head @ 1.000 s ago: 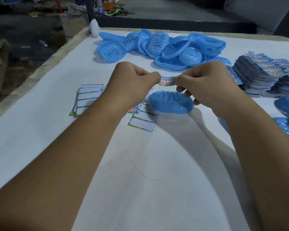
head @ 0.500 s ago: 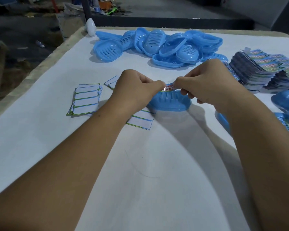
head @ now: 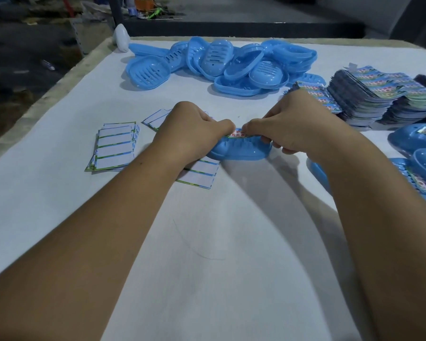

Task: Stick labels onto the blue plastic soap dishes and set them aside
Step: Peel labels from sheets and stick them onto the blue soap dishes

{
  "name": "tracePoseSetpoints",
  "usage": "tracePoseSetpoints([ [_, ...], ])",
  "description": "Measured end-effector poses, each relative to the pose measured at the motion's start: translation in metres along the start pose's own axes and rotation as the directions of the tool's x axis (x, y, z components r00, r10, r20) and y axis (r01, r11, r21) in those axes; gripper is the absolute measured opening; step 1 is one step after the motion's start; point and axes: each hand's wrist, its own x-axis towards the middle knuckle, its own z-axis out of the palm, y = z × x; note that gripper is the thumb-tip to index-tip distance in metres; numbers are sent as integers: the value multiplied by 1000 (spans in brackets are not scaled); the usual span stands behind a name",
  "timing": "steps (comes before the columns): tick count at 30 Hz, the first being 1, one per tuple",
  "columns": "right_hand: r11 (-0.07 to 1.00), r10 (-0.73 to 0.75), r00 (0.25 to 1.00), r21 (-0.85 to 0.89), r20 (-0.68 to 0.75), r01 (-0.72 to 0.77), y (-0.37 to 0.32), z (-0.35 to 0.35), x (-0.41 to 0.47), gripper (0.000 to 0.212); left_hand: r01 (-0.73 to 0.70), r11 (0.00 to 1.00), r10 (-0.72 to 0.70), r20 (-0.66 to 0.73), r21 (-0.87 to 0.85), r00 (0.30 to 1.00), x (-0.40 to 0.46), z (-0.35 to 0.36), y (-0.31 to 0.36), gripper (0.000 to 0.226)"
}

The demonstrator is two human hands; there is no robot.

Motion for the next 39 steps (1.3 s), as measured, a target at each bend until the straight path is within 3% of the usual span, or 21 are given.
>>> tracePoseSetpoints([
  [9,998,-1,1000,-65,-5,1,2,2,3,51,-68,986,75,-44,149,996,4,0,0,45],
  [39,997,-3,1000,-81,16,5,1,7,2,43,-138,942,161,-54,306,985,-3,3,3,31],
])
